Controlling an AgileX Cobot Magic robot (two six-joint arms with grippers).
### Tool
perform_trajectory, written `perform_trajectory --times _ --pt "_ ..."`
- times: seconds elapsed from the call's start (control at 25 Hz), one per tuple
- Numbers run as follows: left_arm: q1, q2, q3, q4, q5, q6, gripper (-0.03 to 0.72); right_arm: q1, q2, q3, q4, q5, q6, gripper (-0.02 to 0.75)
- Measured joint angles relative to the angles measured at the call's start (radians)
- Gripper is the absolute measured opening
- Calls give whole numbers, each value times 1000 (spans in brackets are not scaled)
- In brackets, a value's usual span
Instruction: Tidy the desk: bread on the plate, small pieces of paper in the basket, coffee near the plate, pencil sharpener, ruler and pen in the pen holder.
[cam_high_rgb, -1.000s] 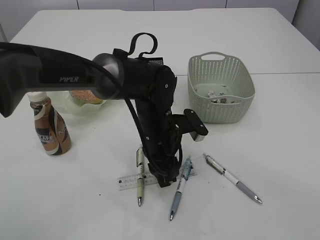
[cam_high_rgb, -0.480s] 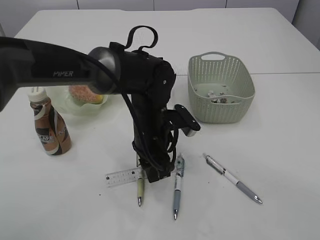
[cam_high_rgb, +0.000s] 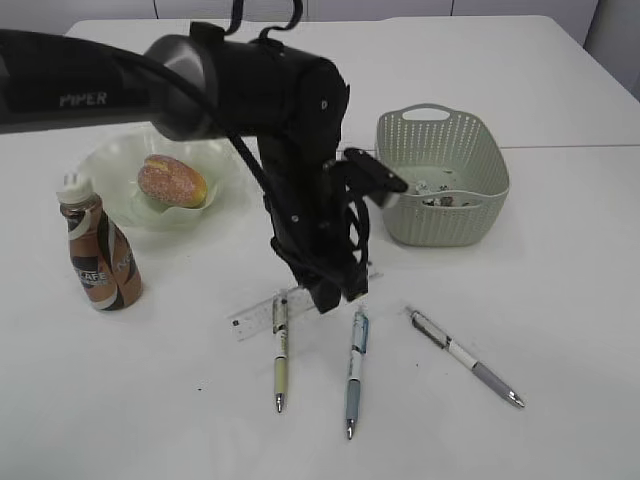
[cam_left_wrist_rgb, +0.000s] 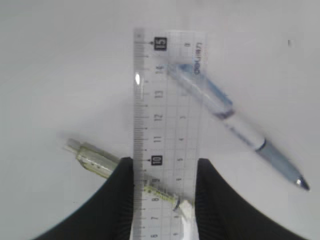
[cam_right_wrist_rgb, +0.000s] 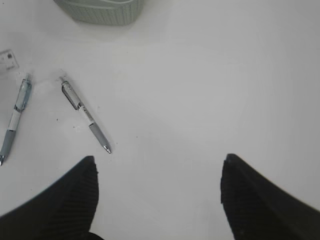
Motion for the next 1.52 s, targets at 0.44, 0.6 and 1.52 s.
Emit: perform_trajectory --times 0.44,0.6,1.52 --pt "78 -16 -268 0 20 -360 240 0 0 0 2 4 0 561" --pt "110 -18 -327 -2 14 -364 240 0 0 0 2 4 0 561" --pt "230 78 -347 147 -798 -366 240 0 0 0 -27 4 0 561"
